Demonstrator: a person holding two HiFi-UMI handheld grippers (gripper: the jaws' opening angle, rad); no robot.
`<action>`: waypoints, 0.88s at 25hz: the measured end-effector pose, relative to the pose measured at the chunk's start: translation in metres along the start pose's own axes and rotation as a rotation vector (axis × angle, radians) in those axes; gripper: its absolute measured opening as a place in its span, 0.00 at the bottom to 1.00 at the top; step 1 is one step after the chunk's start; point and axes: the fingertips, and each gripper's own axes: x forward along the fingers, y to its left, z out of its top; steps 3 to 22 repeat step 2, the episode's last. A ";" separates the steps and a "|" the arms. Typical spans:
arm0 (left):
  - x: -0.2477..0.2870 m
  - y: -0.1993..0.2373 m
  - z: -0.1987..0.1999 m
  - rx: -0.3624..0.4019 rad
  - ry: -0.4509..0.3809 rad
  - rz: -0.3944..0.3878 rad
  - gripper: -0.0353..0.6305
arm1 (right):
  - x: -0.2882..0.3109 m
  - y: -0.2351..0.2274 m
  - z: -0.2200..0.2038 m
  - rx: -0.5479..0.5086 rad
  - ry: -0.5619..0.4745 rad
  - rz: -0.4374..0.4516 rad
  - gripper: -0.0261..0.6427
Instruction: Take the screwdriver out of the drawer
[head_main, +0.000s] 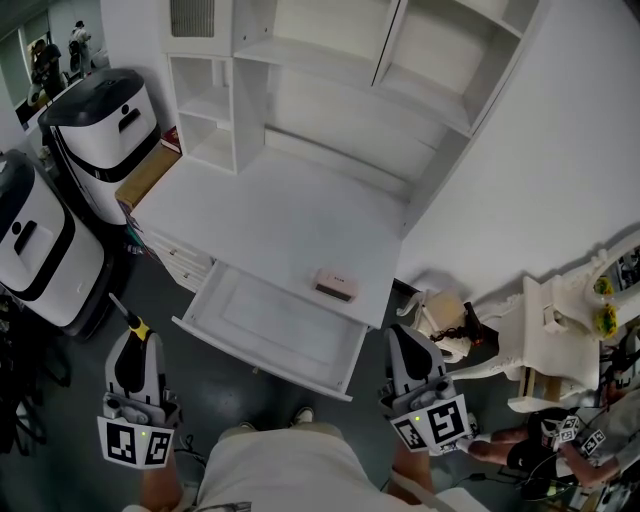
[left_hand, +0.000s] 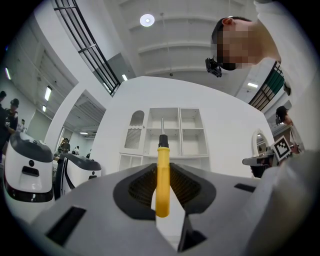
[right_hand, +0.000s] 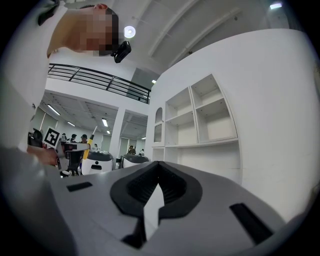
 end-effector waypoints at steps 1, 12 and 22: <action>0.000 0.000 -0.001 0.001 0.001 0.002 0.18 | 0.001 0.000 0.000 0.001 0.000 0.003 0.05; 0.001 0.000 -0.001 0.002 0.002 0.004 0.18 | 0.001 0.000 -0.001 0.002 0.001 0.006 0.05; 0.001 0.000 -0.001 0.002 0.002 0.004 0.18 | 0.001 0.000 -0.001 0.002 0.001 0.006 0.05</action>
